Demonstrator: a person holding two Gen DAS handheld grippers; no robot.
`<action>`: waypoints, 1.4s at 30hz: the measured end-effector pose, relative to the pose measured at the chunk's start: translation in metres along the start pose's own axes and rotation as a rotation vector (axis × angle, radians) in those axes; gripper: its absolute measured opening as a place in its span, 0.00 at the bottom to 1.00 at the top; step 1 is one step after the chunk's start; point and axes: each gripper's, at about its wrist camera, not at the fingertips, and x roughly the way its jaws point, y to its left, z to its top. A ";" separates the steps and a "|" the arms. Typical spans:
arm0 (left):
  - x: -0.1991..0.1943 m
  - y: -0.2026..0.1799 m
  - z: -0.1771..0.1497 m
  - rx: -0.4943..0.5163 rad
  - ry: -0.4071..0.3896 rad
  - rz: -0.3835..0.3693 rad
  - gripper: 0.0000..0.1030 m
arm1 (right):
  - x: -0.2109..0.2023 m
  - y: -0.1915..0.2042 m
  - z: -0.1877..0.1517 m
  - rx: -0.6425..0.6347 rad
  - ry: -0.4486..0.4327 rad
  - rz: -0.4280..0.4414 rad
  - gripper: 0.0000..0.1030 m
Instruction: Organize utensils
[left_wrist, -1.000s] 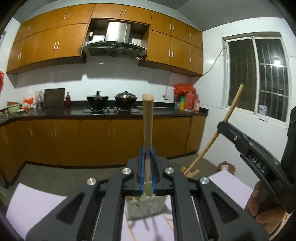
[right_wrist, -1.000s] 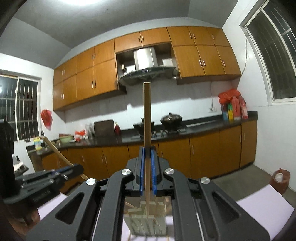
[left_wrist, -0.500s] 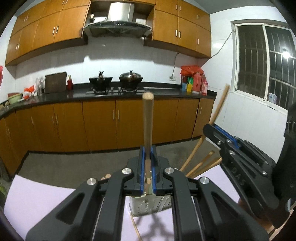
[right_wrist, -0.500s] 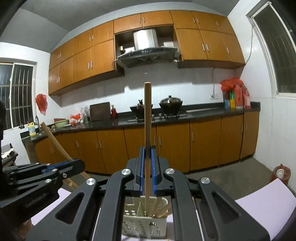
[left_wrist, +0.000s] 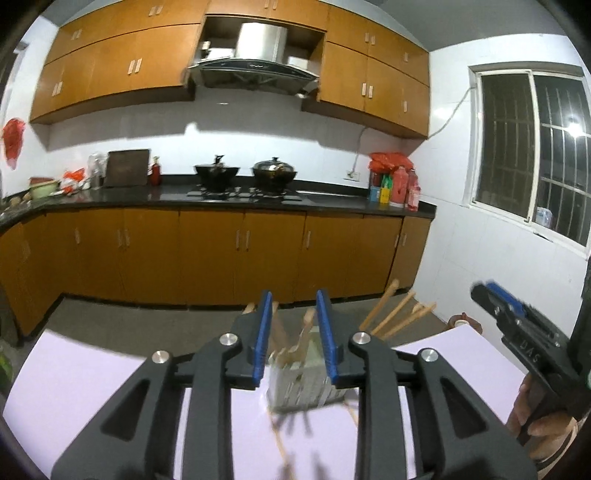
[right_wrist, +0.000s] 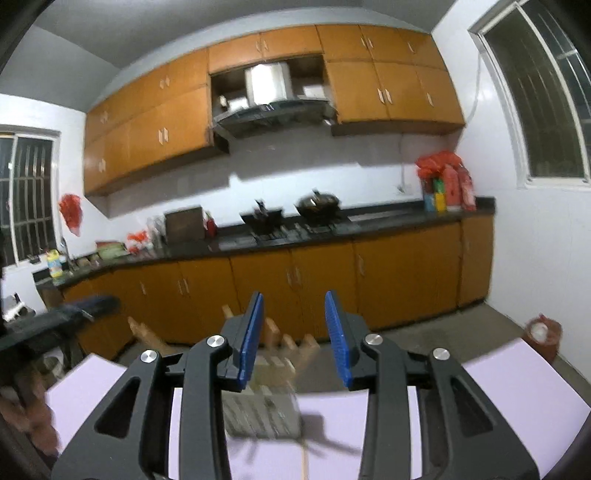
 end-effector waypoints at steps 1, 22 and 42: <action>-0.007 0.005 -0.013 -0.007 0.016 0.015 0.29 | 0.000 -0.005 -0.010 -0.002 0.033 -0.012 0.35; 0.056 -0.010 -0.214 0.028 0.542 0.083 0.30 | 0.040 -0.016 -0.192 -0.009 0.637 0.008 0.08; 0.054 0.069 -0.209 -0.043 0.545 0.271 0.08 | 0.056 -0.023 -0.189 -0.021 0.620 -0.039 0.08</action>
